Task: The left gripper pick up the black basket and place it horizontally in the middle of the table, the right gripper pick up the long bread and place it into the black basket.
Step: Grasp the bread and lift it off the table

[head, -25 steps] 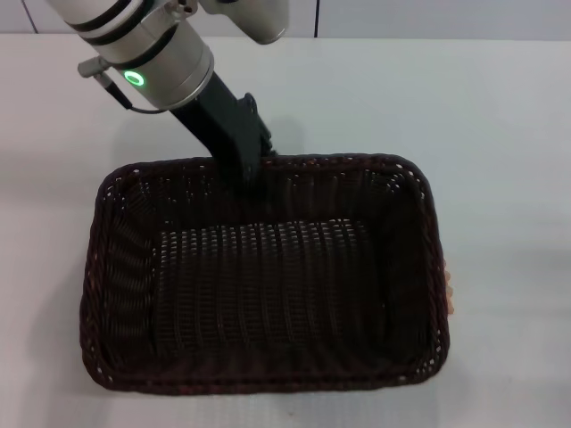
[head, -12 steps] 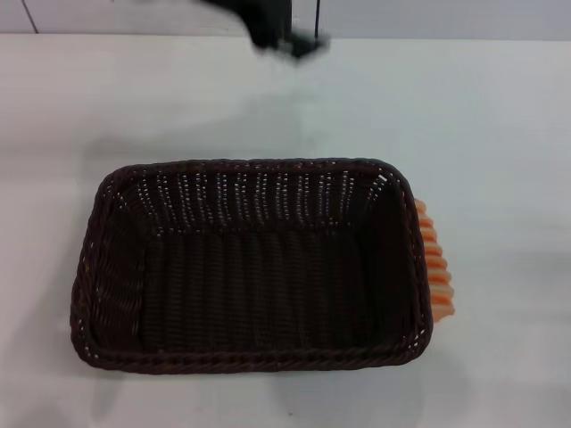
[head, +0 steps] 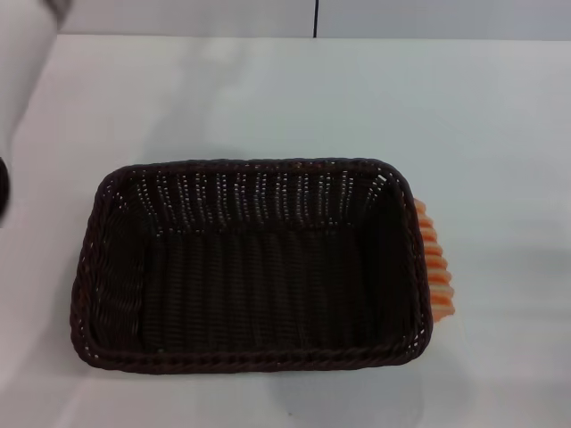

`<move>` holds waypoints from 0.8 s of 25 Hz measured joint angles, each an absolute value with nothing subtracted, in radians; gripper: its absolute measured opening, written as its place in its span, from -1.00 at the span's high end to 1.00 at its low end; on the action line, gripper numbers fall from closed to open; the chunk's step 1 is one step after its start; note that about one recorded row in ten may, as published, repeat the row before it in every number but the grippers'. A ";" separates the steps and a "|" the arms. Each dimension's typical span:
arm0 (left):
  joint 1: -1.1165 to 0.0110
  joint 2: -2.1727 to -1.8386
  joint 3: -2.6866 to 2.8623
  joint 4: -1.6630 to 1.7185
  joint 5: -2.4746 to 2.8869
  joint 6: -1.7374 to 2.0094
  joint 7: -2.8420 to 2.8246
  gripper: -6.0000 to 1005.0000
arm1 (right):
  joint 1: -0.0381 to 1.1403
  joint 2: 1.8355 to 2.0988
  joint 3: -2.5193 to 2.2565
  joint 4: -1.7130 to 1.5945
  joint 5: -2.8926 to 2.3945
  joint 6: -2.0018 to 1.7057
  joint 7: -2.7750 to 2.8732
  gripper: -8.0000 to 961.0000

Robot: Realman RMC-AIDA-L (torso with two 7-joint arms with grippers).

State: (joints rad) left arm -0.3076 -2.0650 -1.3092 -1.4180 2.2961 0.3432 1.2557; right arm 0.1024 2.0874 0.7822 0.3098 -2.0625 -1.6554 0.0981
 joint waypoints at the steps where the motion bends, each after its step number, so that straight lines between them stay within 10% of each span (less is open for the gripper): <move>1: -0.292 -2.066 -1.292 -1.381 2.333 0.476 1.175 -0.41 | 0.105 2.087 0.777 0.310 -2.063 -1.655 0.098 -0.45; 12: -0.302 -2.059 -1.571 -0.570 2.828 1.078 -0.231 -0.47 | 0.091 2.065 0.645 0.427 -2.065 -1.644 0.101 -0.45; 20: -0.316 -2.061 -1.602 -0.365 2.834 1.170 -0.261 -0.47 | 0.024 1.846 0.648 0.947 -2.077 -1.166 0.021 -0.44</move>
State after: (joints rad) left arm -0.3164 -2.0608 -1.6021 -0.3652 2.8343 1.1705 -0.2609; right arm 0.0238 1.8461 0.6479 0.9468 -2.0773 -1.1664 0.0213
